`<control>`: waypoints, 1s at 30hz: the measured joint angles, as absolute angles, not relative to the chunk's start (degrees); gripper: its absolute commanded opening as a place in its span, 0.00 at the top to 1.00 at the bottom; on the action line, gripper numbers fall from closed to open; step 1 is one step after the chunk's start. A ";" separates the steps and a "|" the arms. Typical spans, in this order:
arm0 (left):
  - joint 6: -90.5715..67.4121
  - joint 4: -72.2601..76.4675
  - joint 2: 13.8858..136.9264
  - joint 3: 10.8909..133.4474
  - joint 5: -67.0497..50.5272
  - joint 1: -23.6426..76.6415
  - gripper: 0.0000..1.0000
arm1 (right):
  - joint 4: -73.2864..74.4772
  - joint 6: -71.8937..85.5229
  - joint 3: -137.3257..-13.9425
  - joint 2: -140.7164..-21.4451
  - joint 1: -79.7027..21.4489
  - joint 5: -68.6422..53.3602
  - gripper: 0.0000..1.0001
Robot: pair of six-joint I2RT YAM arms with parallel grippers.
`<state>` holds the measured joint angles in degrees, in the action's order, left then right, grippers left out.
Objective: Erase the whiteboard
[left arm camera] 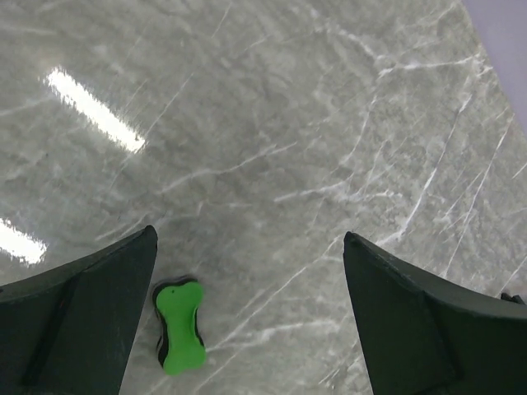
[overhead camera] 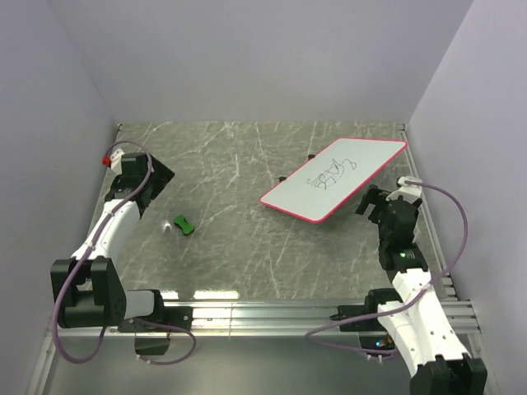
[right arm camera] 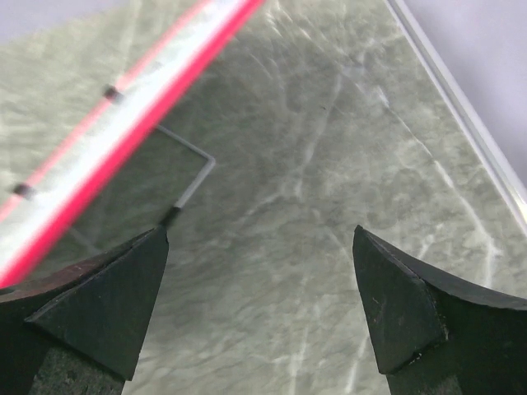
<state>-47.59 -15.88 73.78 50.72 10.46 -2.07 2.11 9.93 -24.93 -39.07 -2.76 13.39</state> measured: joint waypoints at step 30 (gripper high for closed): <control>-52.80 -35.11 73.01 46.83 0.21 1.26 0.10 | 40.80 45.04 -56.90 -33.15 -3.75 -4.62 0.07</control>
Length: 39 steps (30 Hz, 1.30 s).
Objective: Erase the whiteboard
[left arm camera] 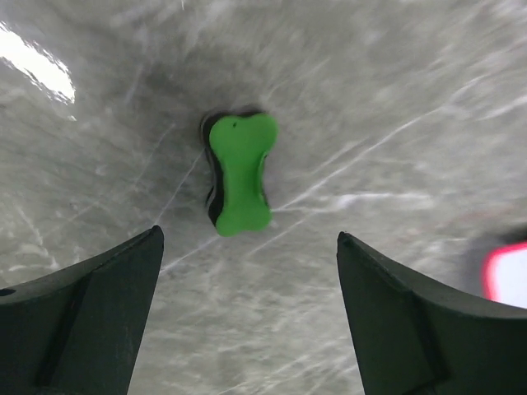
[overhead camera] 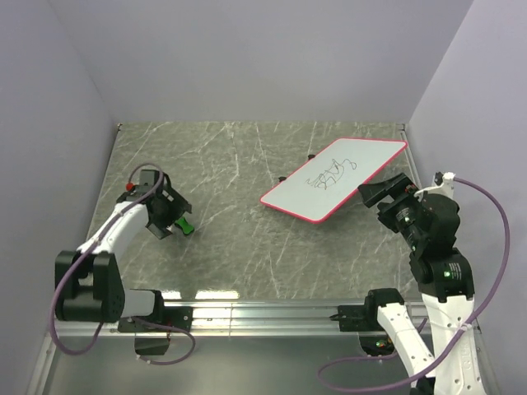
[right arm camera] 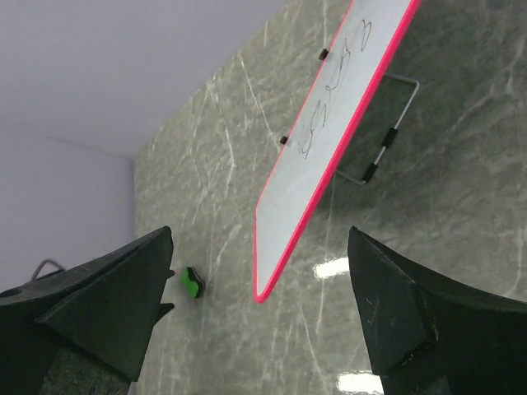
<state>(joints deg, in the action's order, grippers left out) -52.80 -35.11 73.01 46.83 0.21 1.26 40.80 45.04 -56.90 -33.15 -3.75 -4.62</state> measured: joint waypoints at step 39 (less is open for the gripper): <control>-49.74 -37.43 95.15 58.87 10.31 8.19 0.55 | 42.39 37.36 -62.78 -47.94 -4.75 -1.30 0.08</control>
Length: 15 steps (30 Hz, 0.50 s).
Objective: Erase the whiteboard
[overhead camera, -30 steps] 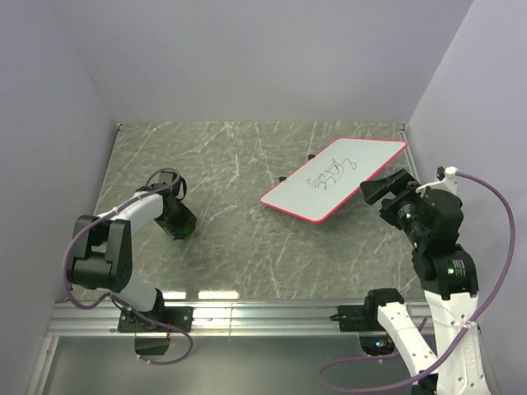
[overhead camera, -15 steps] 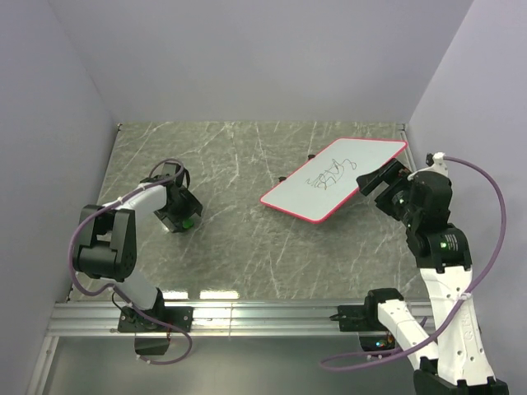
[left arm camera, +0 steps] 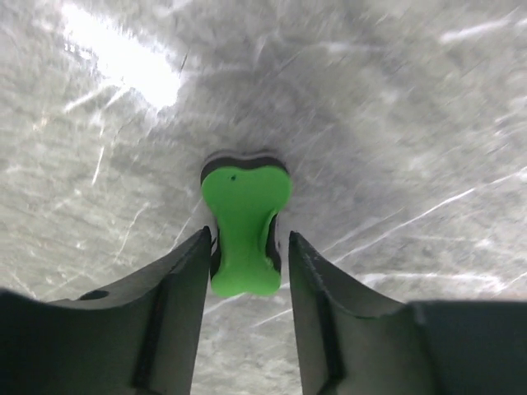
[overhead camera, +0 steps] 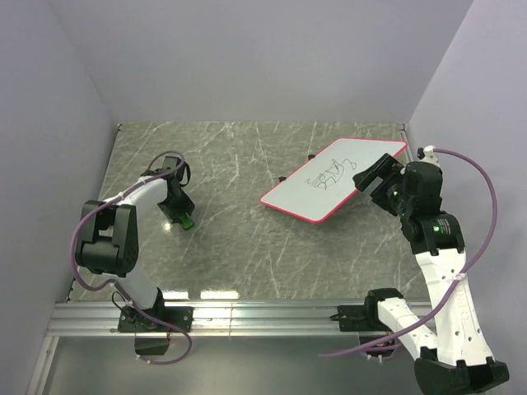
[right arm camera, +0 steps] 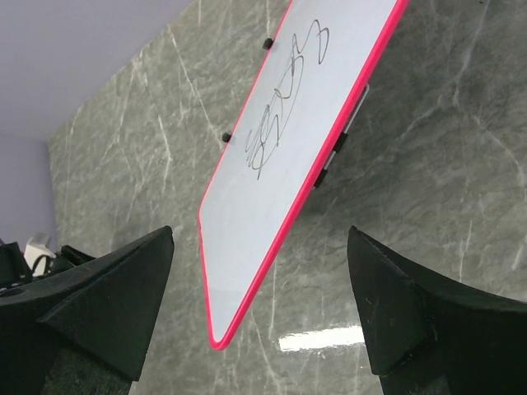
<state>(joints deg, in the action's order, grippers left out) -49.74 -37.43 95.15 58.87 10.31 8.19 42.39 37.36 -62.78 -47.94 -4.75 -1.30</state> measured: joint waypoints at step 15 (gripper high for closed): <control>-48.69 -36.88 97.34 60.29 9.80 8.12 1.00 | 42.50 36.40 -67.11 -56.73 -5.13 -3.09 0.09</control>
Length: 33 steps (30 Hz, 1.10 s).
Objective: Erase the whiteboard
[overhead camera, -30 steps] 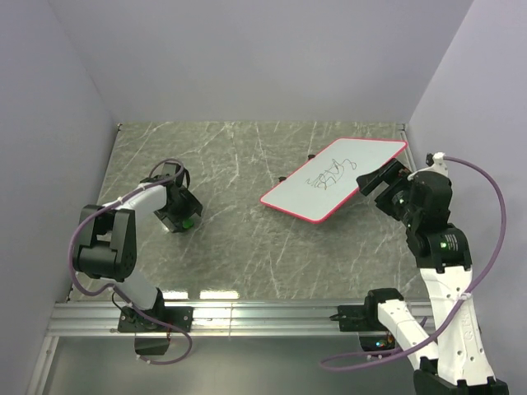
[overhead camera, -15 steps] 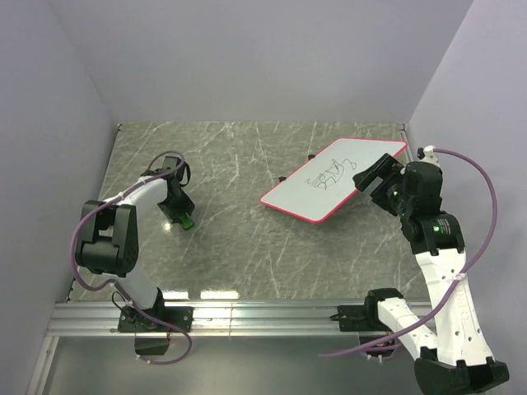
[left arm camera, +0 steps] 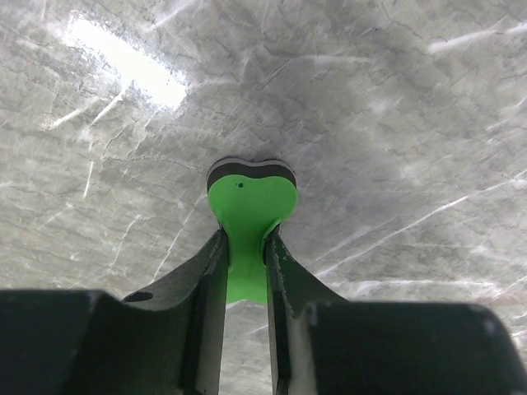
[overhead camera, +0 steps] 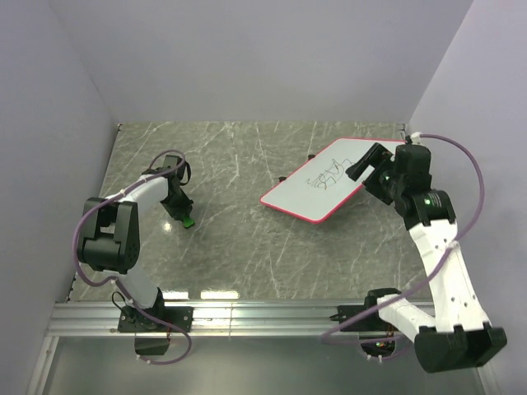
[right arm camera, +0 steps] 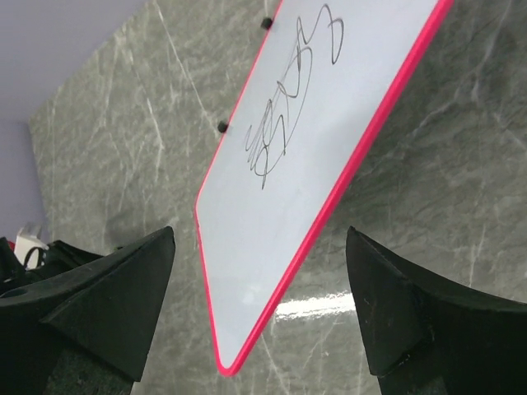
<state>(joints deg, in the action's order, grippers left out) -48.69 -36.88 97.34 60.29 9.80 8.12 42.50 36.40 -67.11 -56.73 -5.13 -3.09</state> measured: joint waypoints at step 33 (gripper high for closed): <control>-36.75 -30.46 100.97 73.45 -4.25 12.45 1.00 | 35.27 38.59 -73.10 -80.75 -3.31 -15.66 1.00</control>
<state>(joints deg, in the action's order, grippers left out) -36.75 -30.46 100.97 73.45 -4.25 12.45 35.27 38.59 -73.10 -80.75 -3.31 -15.66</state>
